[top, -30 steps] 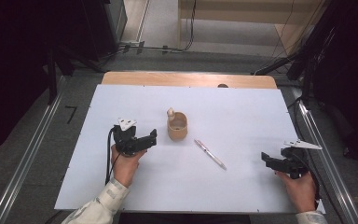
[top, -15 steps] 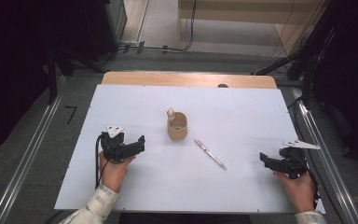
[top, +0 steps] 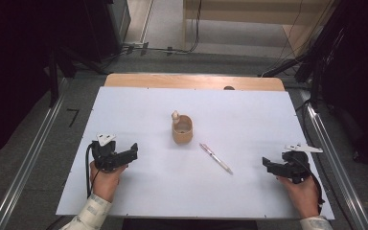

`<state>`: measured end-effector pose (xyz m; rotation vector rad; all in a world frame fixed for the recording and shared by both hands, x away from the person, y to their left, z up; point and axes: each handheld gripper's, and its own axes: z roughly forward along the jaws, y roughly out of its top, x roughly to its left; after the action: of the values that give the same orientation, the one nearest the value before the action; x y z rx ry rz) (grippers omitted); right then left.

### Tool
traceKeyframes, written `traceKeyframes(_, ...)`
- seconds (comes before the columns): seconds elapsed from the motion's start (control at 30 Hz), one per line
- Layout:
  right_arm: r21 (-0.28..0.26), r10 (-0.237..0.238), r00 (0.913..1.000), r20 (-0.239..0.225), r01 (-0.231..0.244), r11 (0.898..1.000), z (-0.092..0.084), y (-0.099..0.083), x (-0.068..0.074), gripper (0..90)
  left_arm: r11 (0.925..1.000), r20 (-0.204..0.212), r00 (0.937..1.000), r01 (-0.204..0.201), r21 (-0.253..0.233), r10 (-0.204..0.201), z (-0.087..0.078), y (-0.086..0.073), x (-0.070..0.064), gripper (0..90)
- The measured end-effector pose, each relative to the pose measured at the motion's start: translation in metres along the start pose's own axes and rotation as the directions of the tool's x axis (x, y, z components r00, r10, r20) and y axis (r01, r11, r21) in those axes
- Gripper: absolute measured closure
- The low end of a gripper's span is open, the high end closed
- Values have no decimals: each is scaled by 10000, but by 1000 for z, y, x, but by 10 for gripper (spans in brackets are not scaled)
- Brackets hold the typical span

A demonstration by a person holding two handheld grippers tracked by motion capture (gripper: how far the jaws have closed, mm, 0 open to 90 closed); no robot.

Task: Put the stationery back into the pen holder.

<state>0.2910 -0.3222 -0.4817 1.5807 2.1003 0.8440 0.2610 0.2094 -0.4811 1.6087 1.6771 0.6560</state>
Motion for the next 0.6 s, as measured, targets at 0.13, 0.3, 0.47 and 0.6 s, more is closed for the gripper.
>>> traceKeyframes(0.13, 25, -116, 9999, -62, 116, 9999, 2, 1, 5, 173, 10000, -94, 9999, 72, 11, -72, -1, -1, 6, 83)
traceKeyframes(0.3, 11, -269, 9995, -159, 269, 9996, 4, 2, 11, 173, 9999, -147, 9998, 126, 45, -125, -2, -2, 11, 84)
traceKeyframes(0.47, 49, -460, 9986, -247, 462, 9989, 6, 4, 18, 173, 9998, -164, 9998, 152, 104, -151, -1, -4, 12, 83)
traceKeyframes(0.6, 21, -601, 9978, -285, 602, 9982, 8, 5, 23, 173, 9997, -133, 9997, 182, 133, -180, 0, -4, 12, 83)
